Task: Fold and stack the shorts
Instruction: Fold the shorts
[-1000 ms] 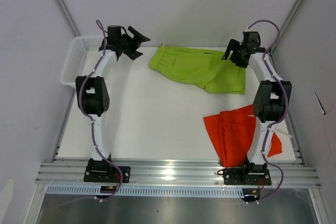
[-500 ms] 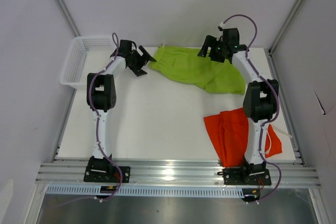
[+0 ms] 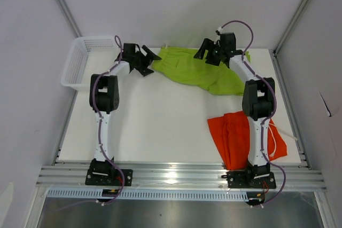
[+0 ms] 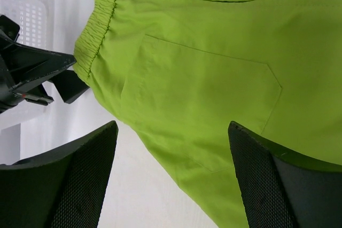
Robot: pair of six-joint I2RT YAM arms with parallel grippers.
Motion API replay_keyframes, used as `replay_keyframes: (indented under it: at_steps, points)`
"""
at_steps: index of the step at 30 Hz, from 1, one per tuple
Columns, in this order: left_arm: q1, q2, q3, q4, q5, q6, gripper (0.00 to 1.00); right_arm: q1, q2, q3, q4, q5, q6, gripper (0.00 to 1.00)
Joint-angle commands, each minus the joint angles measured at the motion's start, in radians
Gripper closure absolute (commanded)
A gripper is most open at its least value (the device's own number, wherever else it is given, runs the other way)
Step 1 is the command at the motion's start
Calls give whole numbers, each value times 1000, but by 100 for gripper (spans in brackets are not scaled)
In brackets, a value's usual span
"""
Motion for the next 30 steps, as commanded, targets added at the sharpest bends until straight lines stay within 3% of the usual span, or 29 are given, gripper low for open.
replay_keyframes:
  at_steps: [1, 9, 10, 12, 16, 20, 25, 30]
  points:
    - [-26, 37, -6, 96, -16, -93, 5, -2, -48, -49, 89, -10, 20, 14]
    - [-71, 6, -102, 179, -184, -193, 25, -14, -179, -255, 175, -6, 27, 14]
    - [-72, 14, -84, 167, -200, -199, 38, -16, -191, -270, 178, -6, 27, 14]
    - [-77, 26, -72, 158, -214, -206, 50, -21, -234, -304, 189, -5, 18, 14]
    - [-80, 32, -56, 143, -247, -198, 98, -21, -321, -431, 210, 7, 8, 14]
    - [-80, -21, -119, 184, -253, -178, 100, -24, -416, -548, 227, 24, -8, 14]
    - [-74, -179, -329, 275, -240, -96, 100, -40, -522, -626, 160, 55, -38, 14]
    - [-35, -456, -668, 287, -276, -16, 100, -85, -585, -694, 100, 64, -65, 14]
